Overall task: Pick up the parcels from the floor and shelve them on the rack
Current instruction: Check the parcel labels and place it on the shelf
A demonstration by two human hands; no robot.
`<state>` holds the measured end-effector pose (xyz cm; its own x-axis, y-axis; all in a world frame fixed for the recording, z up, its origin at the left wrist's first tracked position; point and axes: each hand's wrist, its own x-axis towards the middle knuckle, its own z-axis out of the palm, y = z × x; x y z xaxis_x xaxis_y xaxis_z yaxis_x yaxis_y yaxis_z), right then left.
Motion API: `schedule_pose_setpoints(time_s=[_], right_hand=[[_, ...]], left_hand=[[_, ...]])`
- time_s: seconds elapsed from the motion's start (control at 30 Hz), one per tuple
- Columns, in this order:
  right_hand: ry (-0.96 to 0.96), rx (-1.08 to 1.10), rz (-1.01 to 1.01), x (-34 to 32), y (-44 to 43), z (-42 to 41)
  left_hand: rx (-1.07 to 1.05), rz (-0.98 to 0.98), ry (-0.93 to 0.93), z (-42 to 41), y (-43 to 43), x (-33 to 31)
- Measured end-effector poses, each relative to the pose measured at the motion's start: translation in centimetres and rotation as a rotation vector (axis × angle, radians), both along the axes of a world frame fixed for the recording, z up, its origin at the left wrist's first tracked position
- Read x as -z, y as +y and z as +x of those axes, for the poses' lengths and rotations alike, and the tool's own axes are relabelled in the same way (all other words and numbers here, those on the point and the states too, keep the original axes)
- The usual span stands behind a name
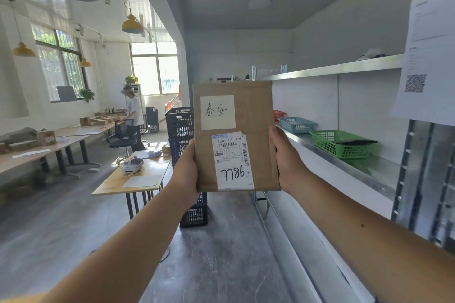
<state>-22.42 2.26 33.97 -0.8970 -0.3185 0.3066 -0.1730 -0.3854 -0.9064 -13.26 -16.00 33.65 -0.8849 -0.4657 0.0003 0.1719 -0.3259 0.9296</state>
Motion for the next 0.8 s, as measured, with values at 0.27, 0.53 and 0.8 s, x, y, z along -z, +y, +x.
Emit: schedule_pose_setpoints(time_s=[0.27,0.53,0.8], right_hand=[[0.016,0.09,-0.015,0.7,4.3,1.7],[0.052,0.187,0.007,0.2,9.6,4.6],[0.01,0.333,-0.005,0.7,16.4,10.2]], left_hand=[[0.134,-0.002,-0.027,-1.0,3.1,1.0],[0.249,-0.005,-0.02,0.1,7.6,0.4],[0.363,-0.025,-0.034,3.2,14.0,0.5]])
